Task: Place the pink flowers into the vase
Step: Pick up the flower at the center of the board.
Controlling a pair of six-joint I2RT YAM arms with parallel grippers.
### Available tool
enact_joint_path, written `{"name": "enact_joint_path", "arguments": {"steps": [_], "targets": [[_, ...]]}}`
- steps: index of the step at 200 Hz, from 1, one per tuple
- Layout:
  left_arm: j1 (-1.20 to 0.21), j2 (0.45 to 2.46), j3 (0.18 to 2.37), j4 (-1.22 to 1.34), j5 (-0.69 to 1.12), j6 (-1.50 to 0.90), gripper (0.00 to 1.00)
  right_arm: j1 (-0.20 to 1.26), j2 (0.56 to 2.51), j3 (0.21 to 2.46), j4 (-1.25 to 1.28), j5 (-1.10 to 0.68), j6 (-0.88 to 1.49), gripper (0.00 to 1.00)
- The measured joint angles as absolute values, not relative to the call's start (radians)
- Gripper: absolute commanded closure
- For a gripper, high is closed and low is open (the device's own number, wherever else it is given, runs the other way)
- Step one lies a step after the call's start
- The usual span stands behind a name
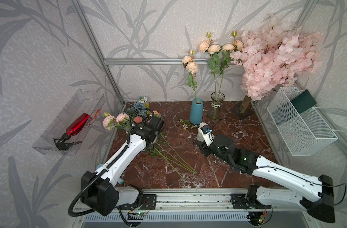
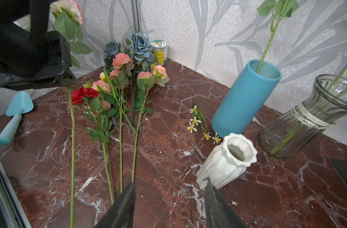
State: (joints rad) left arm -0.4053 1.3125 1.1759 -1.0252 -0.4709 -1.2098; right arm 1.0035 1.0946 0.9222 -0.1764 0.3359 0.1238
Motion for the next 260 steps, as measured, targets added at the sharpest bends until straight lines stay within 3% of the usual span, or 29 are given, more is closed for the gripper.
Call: {"name": "enact_joint_path", "arguments": {"steps": [116,260], "targets": [[-0.439,1.351,1.326,-0.997,-0.491,-0.959,1.00,1.003,1.094,0.918,-0.220,0.341,0.150,0.44],[-0.558,1.442,1.525,-0.798,-0.551,-0.688,1.00,1.003,0.979,0.892,-0.506,0.363,0.295,0.44]]}}
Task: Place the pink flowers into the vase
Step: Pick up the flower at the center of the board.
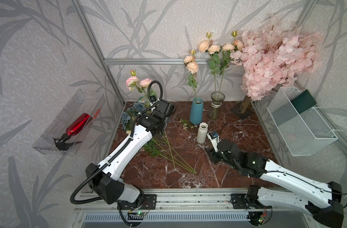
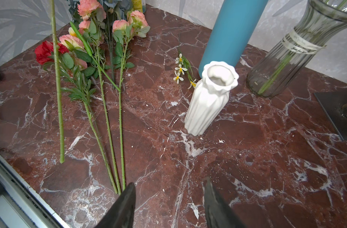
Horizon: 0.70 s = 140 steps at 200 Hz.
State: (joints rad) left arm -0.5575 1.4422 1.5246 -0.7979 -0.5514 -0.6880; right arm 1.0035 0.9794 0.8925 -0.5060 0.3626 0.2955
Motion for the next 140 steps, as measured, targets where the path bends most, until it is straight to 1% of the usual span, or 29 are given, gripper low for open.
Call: {"name": "enact_joint_path", "arguments": {"steps": [34,94,140], "targets": [[-0.569,1.396,1.464,-0.680,-0.514,-0.594,1.00,1.003,0.958,0.892,-0.507,0.321,0.286,0.44],[-0.569,1.301,1.390,-0.519,-0.319,-0.458,1.00,1.003,0.955,0.892,-0.507,0.222,0.247,0.44],[-0.569,1.226,1.328,-0.429,-0.239,-0.401,1.00,1.003,0.955,0.892,-0.507,0.194,0.231,0.44]]}}
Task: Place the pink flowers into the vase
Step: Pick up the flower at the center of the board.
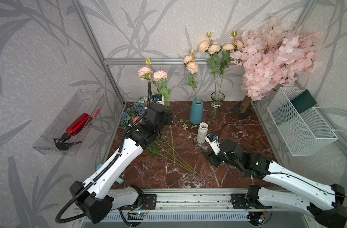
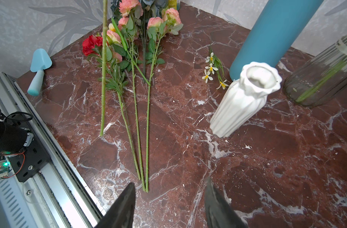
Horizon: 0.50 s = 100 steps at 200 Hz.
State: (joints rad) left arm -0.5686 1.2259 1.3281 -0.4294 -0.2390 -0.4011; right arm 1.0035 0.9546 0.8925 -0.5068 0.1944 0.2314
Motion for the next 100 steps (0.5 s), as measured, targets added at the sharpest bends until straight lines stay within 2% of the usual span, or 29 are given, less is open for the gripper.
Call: {"name": "enact_joint_path", "arguments": {"steps": [41,100], "targets": [[-0.569,1.265,1.386,-0.384,-0.097,-0.360,1.00,1.003,0.933,0.892,-0.506,0.127,0.208,0.43],[-0.569,1.273,1.404,-0.365,0.263,-0.374,1.00,1.003,0.868,0.948,-0.490,-0.079,0.168,0.43]]}}
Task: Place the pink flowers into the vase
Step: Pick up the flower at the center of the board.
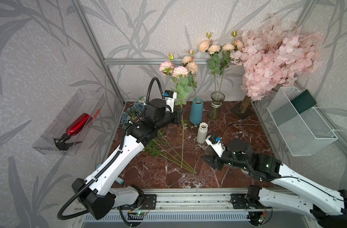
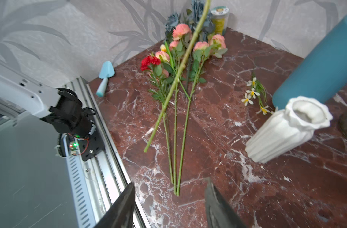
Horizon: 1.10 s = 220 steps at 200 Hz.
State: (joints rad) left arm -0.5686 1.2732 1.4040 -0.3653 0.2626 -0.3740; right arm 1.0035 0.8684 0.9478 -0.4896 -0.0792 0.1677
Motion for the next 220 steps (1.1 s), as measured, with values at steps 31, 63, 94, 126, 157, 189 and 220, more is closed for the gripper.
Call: {"name": "enact_joint_path", "arguments": {"steps": [31,63,94,126,157,189,220], "targets": [[-0.569,1.230,1.385,-0.332,0.406,-0.413,1.00,0.994,0.873,0.972,-0.436,-0.171,0.176,0.45],[-0.569,1.124,1.326,-0.258,0.531,-0.465,1.00,0.944,0.919,0.987,-0.340,-0.299,0.225,0.45],[-0.569,1.060,1.289,-0.197,0.629,-0.500,1.00,0.867,0.936,0.989,-0.286,-0.410,0.272,0.48],[-0.567,1.058,1.259,-0.144,0.731,-0.529,1.00,0.799,0.941,1.044,-0.241,-0.517,0.307,0.51],[-0.556,1.084,1.246,-0.129,0.786,-0.536,1.00,0.773,0.961,1.085,-0.167,-0.612,0.340,0.52],[-0.541,1.120,1.245,-0.107,0.807,-0.540,1.00,0.768,1.023,1.098,-0.109,-0.664,0.356,0.57],[-0.535,1.121,1.239,-0.078,0.807,-0.543,1.00,0.741,1.075,1.095,-0.047,-0.687,0.376,0.67]]}}
